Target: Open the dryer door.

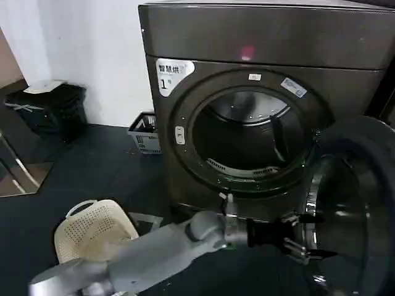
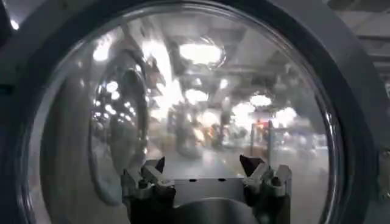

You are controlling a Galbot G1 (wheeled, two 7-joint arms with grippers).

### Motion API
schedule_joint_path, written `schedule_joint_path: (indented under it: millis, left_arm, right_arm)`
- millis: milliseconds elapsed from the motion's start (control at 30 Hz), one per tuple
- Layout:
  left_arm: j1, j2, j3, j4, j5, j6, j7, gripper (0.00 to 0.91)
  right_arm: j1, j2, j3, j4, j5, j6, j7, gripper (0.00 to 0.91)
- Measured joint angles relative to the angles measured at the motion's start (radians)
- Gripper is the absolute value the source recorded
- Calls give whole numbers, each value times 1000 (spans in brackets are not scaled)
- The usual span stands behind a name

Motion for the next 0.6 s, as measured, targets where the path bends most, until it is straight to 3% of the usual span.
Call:
schedule_joint_path:
  millis: [600]
  left_arm:
    - [-67, -221, 53, 130, 113, -8, -233, 907]
  right_arm:
    - [-10, 20, 52, 17, -22, 10, -29, 907]
